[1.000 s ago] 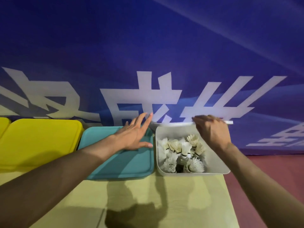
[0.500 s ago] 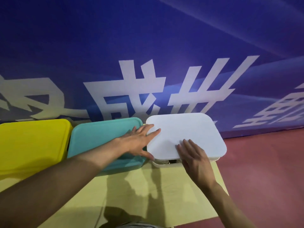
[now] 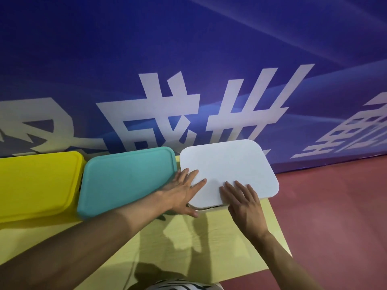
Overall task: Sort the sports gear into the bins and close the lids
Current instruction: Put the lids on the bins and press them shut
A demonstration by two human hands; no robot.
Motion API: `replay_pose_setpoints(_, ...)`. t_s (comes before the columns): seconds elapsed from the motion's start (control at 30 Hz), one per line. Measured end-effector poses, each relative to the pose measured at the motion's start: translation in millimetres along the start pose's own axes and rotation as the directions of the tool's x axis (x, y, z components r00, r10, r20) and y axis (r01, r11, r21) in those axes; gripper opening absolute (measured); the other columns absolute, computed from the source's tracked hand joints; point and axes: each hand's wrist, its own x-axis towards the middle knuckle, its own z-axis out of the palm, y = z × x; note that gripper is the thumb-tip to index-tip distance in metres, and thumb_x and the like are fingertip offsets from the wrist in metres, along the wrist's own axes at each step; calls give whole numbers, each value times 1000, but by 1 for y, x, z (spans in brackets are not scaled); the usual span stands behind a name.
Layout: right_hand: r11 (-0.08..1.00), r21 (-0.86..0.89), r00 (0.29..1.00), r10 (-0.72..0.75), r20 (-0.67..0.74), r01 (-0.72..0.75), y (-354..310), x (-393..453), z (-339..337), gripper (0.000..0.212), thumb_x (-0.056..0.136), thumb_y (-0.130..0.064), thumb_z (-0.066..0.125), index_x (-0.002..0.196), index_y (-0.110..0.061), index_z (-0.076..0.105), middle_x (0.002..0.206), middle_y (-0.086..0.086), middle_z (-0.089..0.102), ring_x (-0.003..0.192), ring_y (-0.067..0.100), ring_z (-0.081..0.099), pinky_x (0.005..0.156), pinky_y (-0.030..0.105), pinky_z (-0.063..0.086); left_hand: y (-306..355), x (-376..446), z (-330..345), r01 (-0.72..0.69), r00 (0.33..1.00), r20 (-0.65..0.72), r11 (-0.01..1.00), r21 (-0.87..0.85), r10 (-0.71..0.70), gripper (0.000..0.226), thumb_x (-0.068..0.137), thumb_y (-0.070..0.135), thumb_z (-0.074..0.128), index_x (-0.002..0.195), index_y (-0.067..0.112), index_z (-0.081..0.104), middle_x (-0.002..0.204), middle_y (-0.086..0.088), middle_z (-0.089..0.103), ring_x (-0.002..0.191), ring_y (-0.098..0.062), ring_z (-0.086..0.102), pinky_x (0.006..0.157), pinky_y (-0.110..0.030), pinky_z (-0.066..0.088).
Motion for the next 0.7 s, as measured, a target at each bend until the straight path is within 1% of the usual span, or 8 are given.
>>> replay_pose_setpoints(0.13,999,-27,999,-32,43,33,4,-5,2,59,91,-10,60,147,-25,51,153,-4,47,140,29,44,114,52,33,23,3,15,27,1000,11,998,57,-28,124,86,71,62,159,21,-24,163,-23,-29,148,-49,-26,124,-59,-5)
replay_pose_setpoints(0.27,995,-56,995,-84,52,86,10,-9,-5,56,90,-14,61,144,-28,52,151,-2,48,133,28,48,104,45,38,34,10,23,93,995,-32,992,88,-91,110,95,66,52,159,16,-22,164,-26,-24,148,-54,-21,124,-60,-1)
replay_pose_setpoints(0.37,996,-51,992,-67,102,72,31,-8,-14,66,88,-34,69,150,-33,45,155,3,43,135,31,44,101,48,41,32,11,24,114,993,-43,988,105,-110,103,98,65,47,160,17,-19,165,-26,-19,150,-55,-15,125,-60,3)
replay_pose_setpoints(0.47,986,-44,974,164,153,-159,61,-1,-25,85,81,-66,68,155,-39,34,162,5,29,139,36,36,102,57,42,33,11,25,119,992,-46,985,126,-114,102,98,62,49,161,17,-17,165,-27,-17,150,-56,-11,124,-60,5)
replay_pose_setpoints(0.53,917,6,895,388,218,-399,77,4,-26,102,75,-80,65,158,-39,22,166,7,14,143,38,25,103,61,39,34,11,25,120,992,-39,985,123,-116,104,97,57,54,161,17,-17,165,-27,-18,149,-56,-13,124,-60,5)
replay_pose_setpoints(0.6,798,136,790,530,308,-588,91,9,-22,113,73,-85,57,161,-30,11,167,8,6,147,41,21,109,62,33,33,12,24,117,993,-36,985,123,-114,105,96,53,58,161,17,-17,165,-27,-18,149,-56,-14,124,-60,5)
replay_pose_setpoints(0.67,681,272,727,578,370,-680,102,17,-20,120,75,-86,46,161,-14,5,165,20,13,147,44,23,114,55,30,32,12,24,113,993,-37,984,136,-109,105,95,51,59,161,17,-16,165,-27,-18,149,-56,-14,124,-61,5)
replay_pose_setpoints(0.7,642,282,695,592,409,-713,104,21,-20,116,80,-81,45,161,-9,2,163,24,18,147,44,26,114,51,31,32,11,25,110,994,-37,983,148,-106,105,95,51,58,161,17,-16,165,-28,-17,149,-56,-13,124,-61,5)
